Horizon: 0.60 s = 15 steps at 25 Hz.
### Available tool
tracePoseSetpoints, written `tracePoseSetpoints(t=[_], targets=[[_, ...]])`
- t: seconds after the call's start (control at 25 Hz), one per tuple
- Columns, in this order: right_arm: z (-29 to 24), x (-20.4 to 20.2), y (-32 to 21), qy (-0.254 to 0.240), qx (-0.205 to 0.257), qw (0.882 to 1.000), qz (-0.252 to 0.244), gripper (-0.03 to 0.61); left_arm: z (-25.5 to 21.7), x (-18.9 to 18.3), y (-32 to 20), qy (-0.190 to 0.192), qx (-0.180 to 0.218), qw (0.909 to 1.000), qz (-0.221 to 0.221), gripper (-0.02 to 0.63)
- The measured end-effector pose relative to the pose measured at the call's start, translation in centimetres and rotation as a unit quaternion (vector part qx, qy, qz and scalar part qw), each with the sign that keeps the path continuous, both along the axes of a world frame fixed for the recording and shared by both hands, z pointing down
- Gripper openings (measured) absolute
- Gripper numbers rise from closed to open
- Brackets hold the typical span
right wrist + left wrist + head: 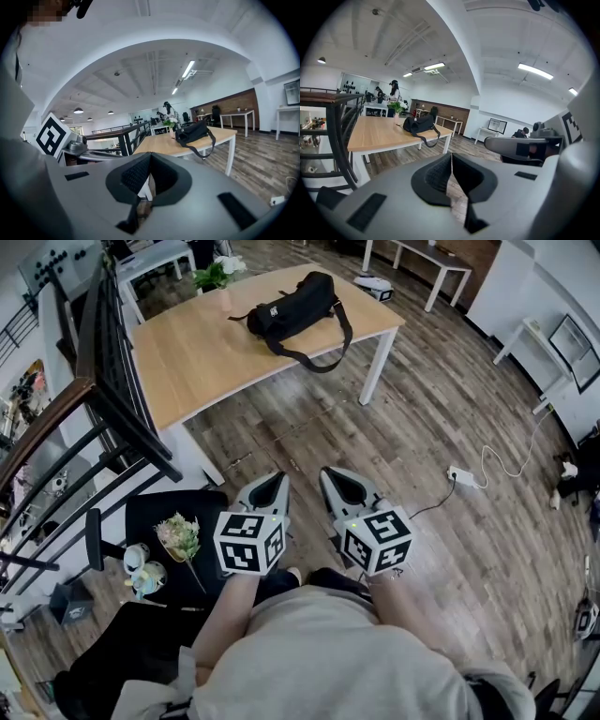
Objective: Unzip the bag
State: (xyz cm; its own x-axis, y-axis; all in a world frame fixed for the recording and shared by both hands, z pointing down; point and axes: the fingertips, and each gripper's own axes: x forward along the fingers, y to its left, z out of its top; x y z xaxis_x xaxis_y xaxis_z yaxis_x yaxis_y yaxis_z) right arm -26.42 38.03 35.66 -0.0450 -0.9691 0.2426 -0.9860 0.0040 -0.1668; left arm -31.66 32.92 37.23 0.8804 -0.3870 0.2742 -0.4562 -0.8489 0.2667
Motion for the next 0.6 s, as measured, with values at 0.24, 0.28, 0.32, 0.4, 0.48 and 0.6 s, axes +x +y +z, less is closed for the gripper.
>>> tracePoseSetpoints(t=[0.24,0.28,0.32,0.4,0.48,0.6], targets=[[0.6,-0.7,-0.5,-0.001,-0.005,1.0,0.021,0.008,0.3,-0.6,-0.3,-0.002,0.006,0.9998,0.017,0.023],[0.9,-0.9,-0.5,-0.002,-0.009,1.0,0.023,0.009,0.4,-0.8,-0.4,-0.002,0.004,0.9998,0.019,0.023],[1.2,-1.2,-0.6,-0.004,-0.013,1.0,0.022,0.014,0.4,-0.9,-0.5,-0.002,0.004,0.9998,0.021,0.023],[1.6,-1.6,-0.8,-0.006,-0.021,1.0,0.021,0.055,0.6,-1.3,-0.8,-0.001,0.002,0.9998,0.02,0.023],[1.7,-1.6,-1.1,-0.004,-0.023,0.999,0.022,0.055,0.7,-1.4,-1.2,0.002,-0.004,0.9998,0.017,0.023],[2.0,-1.2,-1.9,-0.002,-0.026,0.999,0.02,0.063,1.2,-1.3,-1.9,0.001,-0.013,0.9999,0.012,0.025]])
